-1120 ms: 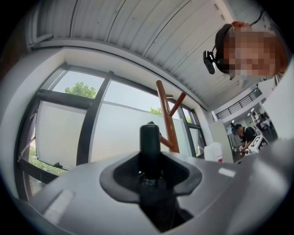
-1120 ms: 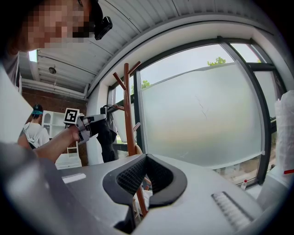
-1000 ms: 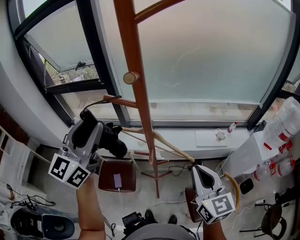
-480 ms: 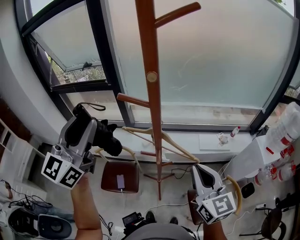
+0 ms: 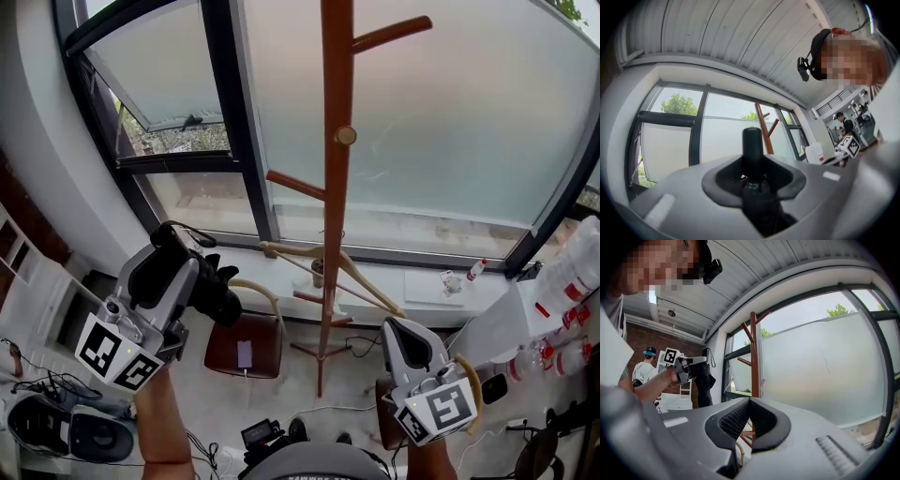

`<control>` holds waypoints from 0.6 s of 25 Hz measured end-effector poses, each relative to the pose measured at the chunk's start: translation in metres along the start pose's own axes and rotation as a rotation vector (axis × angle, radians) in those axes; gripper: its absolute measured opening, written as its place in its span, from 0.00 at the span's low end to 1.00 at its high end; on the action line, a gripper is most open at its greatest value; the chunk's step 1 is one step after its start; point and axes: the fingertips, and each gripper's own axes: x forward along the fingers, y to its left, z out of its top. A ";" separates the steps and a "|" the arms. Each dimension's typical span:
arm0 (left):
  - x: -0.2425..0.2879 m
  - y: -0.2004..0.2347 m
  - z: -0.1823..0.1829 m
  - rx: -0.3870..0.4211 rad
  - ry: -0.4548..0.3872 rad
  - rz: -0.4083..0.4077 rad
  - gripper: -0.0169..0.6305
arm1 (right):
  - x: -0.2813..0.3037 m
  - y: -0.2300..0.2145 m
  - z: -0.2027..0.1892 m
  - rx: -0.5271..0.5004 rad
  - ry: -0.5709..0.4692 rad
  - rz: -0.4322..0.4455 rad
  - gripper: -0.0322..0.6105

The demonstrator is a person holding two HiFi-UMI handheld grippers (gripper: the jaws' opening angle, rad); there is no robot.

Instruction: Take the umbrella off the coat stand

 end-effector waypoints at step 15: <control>-0.068 -0.052 0.012 0.016 0.048 -0.023 0.24 | -0.020 0.028 0.021 -0.050 -0.013 0.098 0.05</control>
